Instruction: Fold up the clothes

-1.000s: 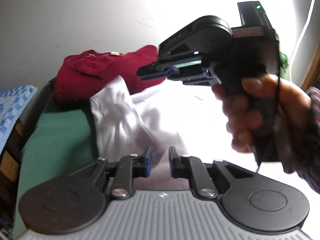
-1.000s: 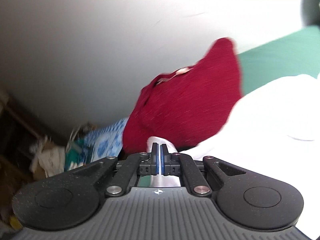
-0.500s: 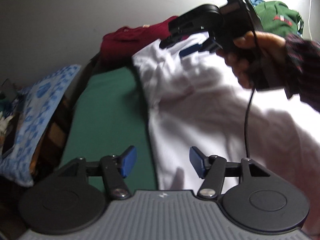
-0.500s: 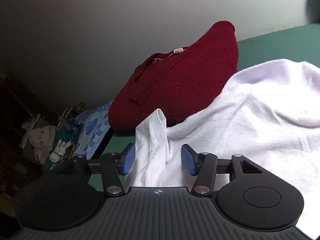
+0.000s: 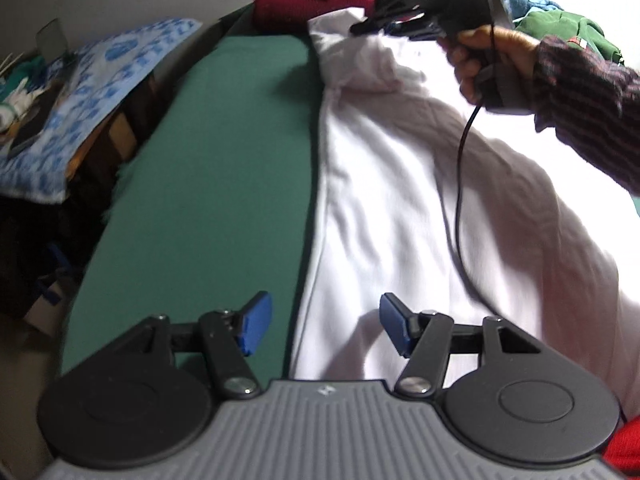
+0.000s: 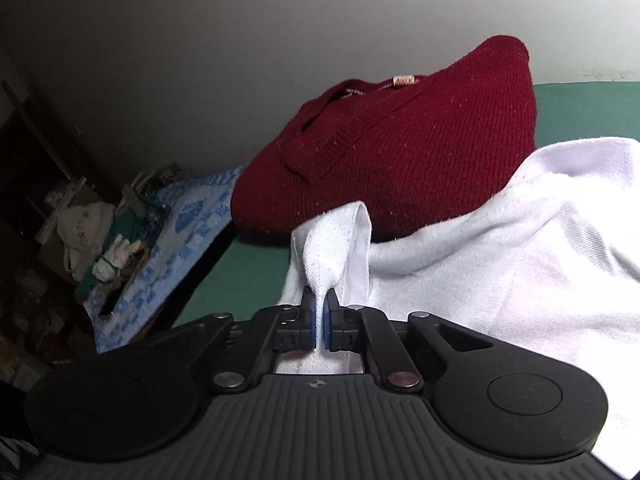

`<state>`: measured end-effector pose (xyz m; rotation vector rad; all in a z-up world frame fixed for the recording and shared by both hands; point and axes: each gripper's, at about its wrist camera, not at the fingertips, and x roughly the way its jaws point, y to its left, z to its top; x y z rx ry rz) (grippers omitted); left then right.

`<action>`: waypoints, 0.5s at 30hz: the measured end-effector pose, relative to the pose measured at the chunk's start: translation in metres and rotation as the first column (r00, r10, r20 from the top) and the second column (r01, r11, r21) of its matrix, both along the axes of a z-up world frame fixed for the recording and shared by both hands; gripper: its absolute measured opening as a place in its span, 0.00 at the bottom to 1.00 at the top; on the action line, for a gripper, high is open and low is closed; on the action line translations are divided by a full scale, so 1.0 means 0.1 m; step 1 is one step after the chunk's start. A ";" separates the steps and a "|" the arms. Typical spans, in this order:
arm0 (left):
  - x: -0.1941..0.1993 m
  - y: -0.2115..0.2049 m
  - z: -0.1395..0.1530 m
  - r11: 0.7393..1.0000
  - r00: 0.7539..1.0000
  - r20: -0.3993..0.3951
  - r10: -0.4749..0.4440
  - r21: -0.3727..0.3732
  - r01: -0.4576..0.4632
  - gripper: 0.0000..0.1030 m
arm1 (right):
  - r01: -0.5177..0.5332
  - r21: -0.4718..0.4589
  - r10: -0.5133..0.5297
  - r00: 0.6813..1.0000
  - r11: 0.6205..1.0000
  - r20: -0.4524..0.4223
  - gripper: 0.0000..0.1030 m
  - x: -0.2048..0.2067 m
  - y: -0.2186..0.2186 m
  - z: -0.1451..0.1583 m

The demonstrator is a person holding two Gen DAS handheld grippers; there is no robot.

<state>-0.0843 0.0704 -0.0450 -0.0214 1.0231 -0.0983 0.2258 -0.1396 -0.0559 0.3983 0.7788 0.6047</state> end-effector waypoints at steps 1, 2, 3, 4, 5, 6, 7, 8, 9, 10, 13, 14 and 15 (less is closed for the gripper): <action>-0.04 0.03 0.00 1.000 1.000 -0.006 0.011 0.001 -0.011 0.61 | 0.006 0.019 -0.006 1.000 1.000 -0.003 0.04 -0.01 -0.04 0.02; -0.09 0.06 0.01 1.000 1.000 -0.013 0.023 -0.003 -0.023 0.61 | 0.012 0.039 -0.012 1.000 0.999 -0.007 0.04 -0.02 -0.08 0.03; -0.13 0.08 0.01 0.999 0.999 -0.020 0.034 -0.005 -0.034 0.62 | 0.017 0.060 -0.016 1.000 0.998 -0.012 0.04 -0.04 -0.11 0.02; -0.16 0.10 0.02 0.999 0.999 -0.023 0.045 -0.005 -0.045 0.62 | 0.021 0.082 -0.020 1.000 0.996 -0.018 0.04 -0.05 -0.15 0.03; -0.20 0.11 0.03 0.999 0.998 -0.021 0.054 -0.005 -0.054 0.62 | 0.025 0.100 -0.023 0.999 0.995 -0.023 0.04 -0.07 -0.19 0.04; -0.22 0.10 0.04 0.998 0.998 -0.018 0.059 -0.007 -0.060 0.62 | 0.032 0.111 -0.029 0.999 0.993 -0.026 0.04 -0.08 -0.20 0.06; -0.25 0.09 0.03 0.998 0.998 -0.016 0.062 -0.011 -0.062 0.62 | 0.038 0.119 -0.035 0.999 0.992 -0.028 0.04 -0.09 -0.22 0.08; -0.26 0.07 0.02 0.998 0.998 -0.015 0.061 -0.014 -0.061 0.61 | 0.041 0.122 -0.038 0.999 0.992 -0.025 0.04 -0.10 -0.22 0.11; -0.27 0.05 0.00 0.998 0.998 -0.017 0.059 -0.016 -0.059 0.57 | 0.044 0.122 -0.042 0.999 0.992 -0.022 0.04 -0.11 -0.22 0.14; -0.29 0.02 -0.01 0.998 0.998 -0.017 0.055 -0.007 -0.055 0.54 | 0.048 0.118 -0.046 0.999 0.992 -0.018 0.04 -0.13 -0.23 0.17; -0.33 -0.07 -0.03 0.999 0.999 0.001 0.036 0.026 -0.036 0.50 | 0.057 0.107 -0.057 0.998 0.993 0.000 0.04 -0.17 -0.29 0.28; -0.32 -0.09 -0.03 0.999 1.000 -0.002 0.030 0.021 -0.030 0.50 | 0.062 0.105 -0.062 0.998 0.993 0.004 0.04 -0.18 -0.31 0.31; -0.31 -0.11 -0.02 1.000 1.000 -0.003 0.021 0.022 -0.021 0.50 | 0.065 0.103 -0.066 0.998 0.993 0.008 0.04 -0.18 -0.33 0.34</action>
